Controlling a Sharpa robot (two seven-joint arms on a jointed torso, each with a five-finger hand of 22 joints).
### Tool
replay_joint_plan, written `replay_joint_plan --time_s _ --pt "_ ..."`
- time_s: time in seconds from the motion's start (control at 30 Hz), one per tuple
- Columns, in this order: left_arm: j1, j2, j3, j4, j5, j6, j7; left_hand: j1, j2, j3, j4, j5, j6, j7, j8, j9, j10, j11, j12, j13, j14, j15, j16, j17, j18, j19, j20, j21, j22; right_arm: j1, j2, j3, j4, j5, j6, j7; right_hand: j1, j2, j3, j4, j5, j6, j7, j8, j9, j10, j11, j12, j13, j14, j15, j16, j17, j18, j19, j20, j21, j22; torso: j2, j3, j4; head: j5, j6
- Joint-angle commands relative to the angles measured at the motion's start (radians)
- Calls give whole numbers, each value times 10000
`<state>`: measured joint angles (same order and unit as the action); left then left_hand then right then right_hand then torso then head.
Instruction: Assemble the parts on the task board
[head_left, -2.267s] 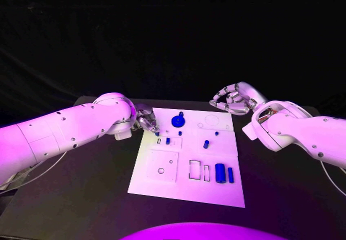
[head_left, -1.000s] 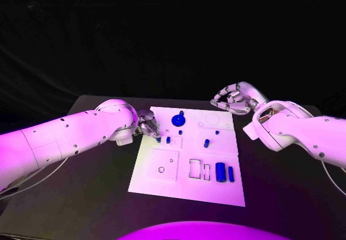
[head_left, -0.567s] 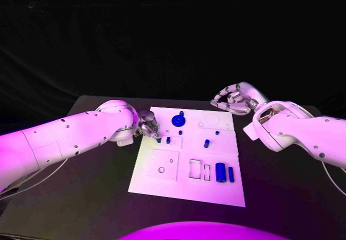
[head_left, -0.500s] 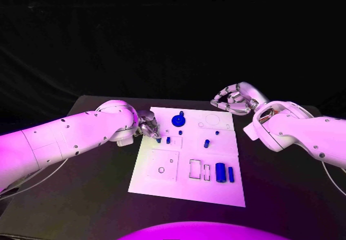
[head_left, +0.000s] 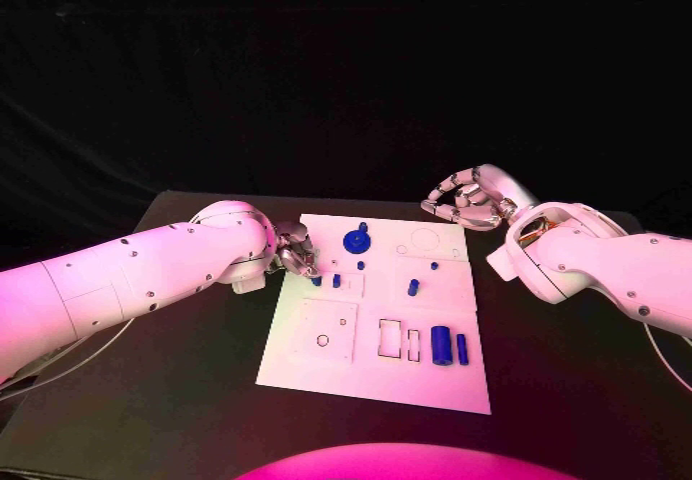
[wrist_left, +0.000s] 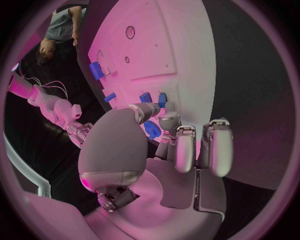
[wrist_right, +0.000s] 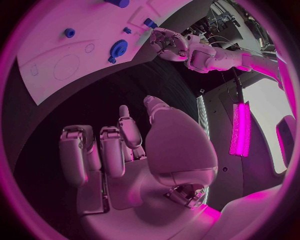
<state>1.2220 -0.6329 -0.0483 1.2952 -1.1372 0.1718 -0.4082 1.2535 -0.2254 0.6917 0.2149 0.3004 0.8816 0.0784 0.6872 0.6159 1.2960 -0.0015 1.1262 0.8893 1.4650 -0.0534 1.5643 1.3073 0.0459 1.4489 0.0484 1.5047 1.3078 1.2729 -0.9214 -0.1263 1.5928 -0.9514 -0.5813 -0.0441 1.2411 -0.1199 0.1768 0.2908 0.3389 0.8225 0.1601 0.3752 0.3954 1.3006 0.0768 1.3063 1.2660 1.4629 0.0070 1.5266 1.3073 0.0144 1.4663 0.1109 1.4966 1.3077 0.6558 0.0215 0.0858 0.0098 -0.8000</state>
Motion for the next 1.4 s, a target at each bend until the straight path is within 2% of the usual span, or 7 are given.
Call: replay_joint_plan --time_s 0.03,0.6,0.97,1.4 --pt "-3 0 2 48 -3 162 -21 11 -47 1884 -1917 85 122 -10 42 27 75 -18 18 24 1058 -64 65 2635 -90 72 -16 46 1246 -6 3 1 9 -102 15 73 -86 -10 -8 4 37 -6 -71 69 -12 27 -48 -1 6 786 -68 -48 1356 77 522 -34 -33 2089 1 -6 -1 3 -22" --pt "-2 24 2 83 3 248 -45 -16 -87 1913 -1947 187 167 -19 36 53 103 -27 18 43 1058 -72 65 2635 -90 72 -26 48 1250 -7 11 1 8 -102 16 71 -86 -10 -8 4 37 -6 -71 69 -12 27 -48 -1 6 786 -68 -48 1356 77 522 -34 -33 2089 7 -2 0 5 -21" --pt "-3 169 -2 -69 0 296 -280 -22 -92 1917 -1949 203 174 -20 34 58 108 -28 17 45 1058 -73 65 2635 -94 82 -28 54 1262 -7 7 1 29 -102 16 69 -86 -10 -8 4 37 -6 -71 69 -12 27 -48 -1 6 786 -68 -48 1356 77 522 -34 -33 2089 3 7 -10 28 -29" --pt "-73 362 -62 -257 -7 522 -455 -32 -93 1919 -1946 213 177 -20 32 62 110 -28 13 42 1058 -74 65 2635 -91 75 -29 51 1254 -7 -15 1 52 -102 17 69 -86 -10 -8 4 37 -6 -71 69 -12 27 -48 -1 6 786 -68 -48 1356 77 522 -34 -33 2089 1 4 -6 -4 -58"
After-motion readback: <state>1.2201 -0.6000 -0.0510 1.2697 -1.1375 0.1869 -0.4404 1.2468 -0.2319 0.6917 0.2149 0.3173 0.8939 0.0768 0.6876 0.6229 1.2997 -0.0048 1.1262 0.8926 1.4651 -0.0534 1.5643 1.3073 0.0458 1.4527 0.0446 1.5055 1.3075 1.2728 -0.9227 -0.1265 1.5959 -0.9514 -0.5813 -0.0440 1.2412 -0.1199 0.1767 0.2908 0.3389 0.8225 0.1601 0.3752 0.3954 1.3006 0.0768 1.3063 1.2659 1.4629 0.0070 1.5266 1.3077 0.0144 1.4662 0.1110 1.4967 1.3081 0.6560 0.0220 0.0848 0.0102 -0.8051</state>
